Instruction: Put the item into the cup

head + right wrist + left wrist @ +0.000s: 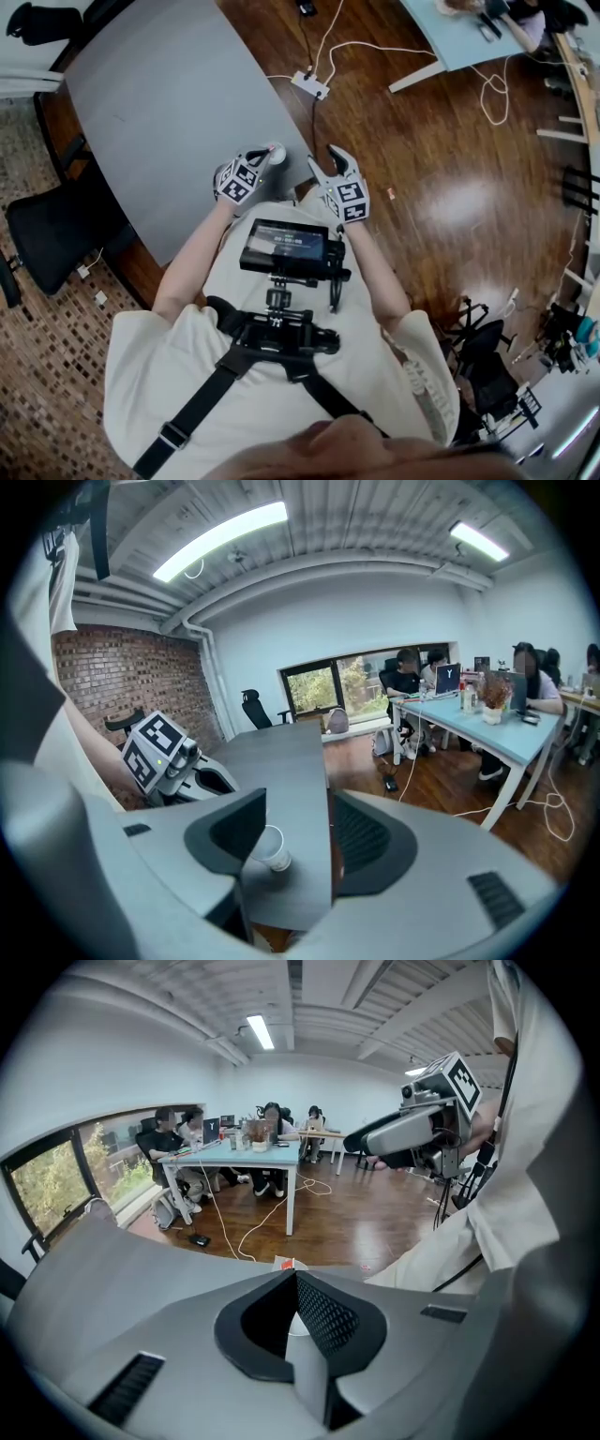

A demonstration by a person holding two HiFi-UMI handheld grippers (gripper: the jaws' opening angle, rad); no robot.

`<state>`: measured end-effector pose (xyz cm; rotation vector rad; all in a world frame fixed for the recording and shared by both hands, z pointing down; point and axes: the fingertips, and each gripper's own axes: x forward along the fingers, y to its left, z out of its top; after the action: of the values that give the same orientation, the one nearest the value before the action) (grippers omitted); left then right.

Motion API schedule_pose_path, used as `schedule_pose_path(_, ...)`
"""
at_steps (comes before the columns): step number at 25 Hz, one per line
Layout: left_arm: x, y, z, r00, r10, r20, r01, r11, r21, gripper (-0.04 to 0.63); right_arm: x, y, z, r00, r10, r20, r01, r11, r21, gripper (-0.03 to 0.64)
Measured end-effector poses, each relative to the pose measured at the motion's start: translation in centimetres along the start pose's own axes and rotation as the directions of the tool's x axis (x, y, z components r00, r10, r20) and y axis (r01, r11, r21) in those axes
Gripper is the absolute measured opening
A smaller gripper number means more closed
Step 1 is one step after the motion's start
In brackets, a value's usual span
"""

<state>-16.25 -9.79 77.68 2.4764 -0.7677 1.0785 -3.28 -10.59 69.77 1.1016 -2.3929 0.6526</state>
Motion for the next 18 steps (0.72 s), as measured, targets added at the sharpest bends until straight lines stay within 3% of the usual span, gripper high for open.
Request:
schedule_pose_path(8, 2.4, -1.4, -2.1, 0.991, -0.048, -0.125, 0.052, 0.998, 0.030, 0.000, -0.3, -0.2, -1.5, 1.000, -0.005, -0.001, 0.005, 1.000, 0.022, 0.241)
schedule_pose_path(18, 5.3, -1.2, -5.0, 0.975, -0.055, -0.214, 0.064, 0.997, 0.036, 0.000, -1.2, -0.4, -2.1, 1.000, -0.016, -0.006, 0.017, 0.999, 0.036, 0.241)
